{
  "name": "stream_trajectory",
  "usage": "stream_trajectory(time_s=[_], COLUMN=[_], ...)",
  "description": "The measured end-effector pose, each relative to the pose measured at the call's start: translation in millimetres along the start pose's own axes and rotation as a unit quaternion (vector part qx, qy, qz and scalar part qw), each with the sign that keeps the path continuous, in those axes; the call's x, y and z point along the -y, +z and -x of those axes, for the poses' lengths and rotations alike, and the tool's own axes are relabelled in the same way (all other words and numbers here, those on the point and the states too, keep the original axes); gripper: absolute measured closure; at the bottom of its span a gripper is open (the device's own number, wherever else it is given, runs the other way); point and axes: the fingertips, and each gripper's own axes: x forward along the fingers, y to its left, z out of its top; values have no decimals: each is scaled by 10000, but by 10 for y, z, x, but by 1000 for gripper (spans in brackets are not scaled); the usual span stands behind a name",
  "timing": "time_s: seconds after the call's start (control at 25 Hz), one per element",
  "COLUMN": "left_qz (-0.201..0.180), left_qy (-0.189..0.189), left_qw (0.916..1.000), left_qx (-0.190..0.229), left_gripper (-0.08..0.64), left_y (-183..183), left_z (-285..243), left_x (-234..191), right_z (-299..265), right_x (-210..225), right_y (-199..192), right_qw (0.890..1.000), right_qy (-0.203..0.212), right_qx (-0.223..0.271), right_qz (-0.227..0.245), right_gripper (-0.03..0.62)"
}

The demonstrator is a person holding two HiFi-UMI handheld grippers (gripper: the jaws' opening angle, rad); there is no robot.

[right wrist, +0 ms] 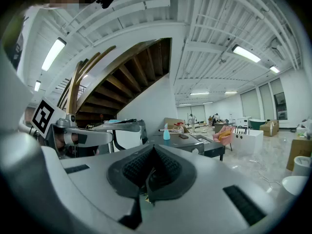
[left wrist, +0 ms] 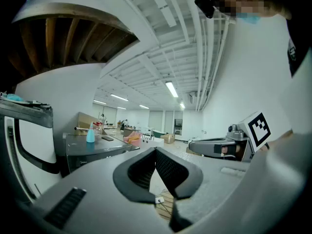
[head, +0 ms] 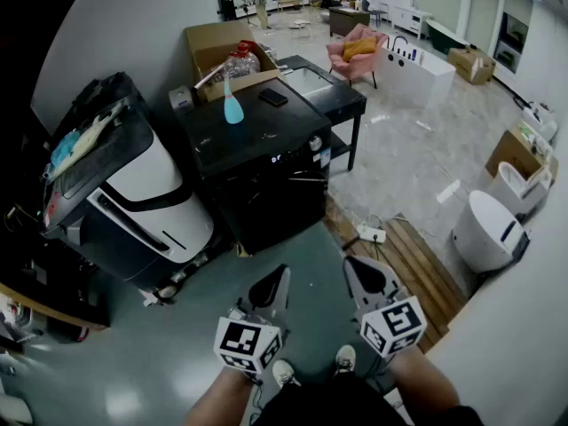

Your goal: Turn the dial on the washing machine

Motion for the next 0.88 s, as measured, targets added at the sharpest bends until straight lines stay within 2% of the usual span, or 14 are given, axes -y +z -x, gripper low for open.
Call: stream_trajectory(time_s=[0.64,0.8,0.84,0.88], left_qz=[-12,3,3,-4], left_qy=[60,116,119,115], left_qw=[10000,9999,9999,9999], left_qx=[58,72,78,88], left_gripper=[555,554,539,473], left_y=[-15,-34,-41,-47], left_z=[124,189,203,215], left_x=[-236,-403,-448,-492], right_z=[-188,-286,-317,-349], right_x=[-179,-288,-323,-359], right_y=[-9,-16,-16,-13], right_qw=[10000,9998,9998,9998], right_qy=[40,103,119,129], right_qx=[65,104,110,122], right_qz=[-36,-100,-98,-86], right_gripper=[591,544,522,494])
